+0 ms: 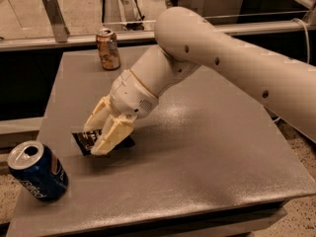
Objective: Move rxbar chocolate near pepsi can
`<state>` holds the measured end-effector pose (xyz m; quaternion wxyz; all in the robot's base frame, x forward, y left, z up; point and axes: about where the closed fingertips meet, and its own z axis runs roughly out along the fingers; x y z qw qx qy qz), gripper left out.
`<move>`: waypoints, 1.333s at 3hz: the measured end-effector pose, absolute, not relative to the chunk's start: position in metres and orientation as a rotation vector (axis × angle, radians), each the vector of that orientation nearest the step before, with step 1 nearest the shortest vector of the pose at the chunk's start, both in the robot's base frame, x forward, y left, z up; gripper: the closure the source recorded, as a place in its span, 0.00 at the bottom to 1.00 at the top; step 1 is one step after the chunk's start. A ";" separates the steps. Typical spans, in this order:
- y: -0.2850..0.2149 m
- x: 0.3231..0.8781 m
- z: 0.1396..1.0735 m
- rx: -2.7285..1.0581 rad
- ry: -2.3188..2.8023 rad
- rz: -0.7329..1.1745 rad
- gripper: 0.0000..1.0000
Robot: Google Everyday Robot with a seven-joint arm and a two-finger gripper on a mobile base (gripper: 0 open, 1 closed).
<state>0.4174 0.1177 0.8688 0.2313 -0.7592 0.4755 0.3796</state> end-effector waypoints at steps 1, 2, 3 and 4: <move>0.130 0.409 0.864 -2.083 1.293 1.088 0.82; 0.135 0.405 0.861 -2.076 1.290 1.113 0.58; 0.138 0.403 0.859 -2.071 1.288 1.126 0.35; 0.138 0.403 0.859 -2.066 1.289 1.131 0.12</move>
Offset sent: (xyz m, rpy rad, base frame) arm -0.0140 0.0206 -0.0118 0.0356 0.0635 0.0182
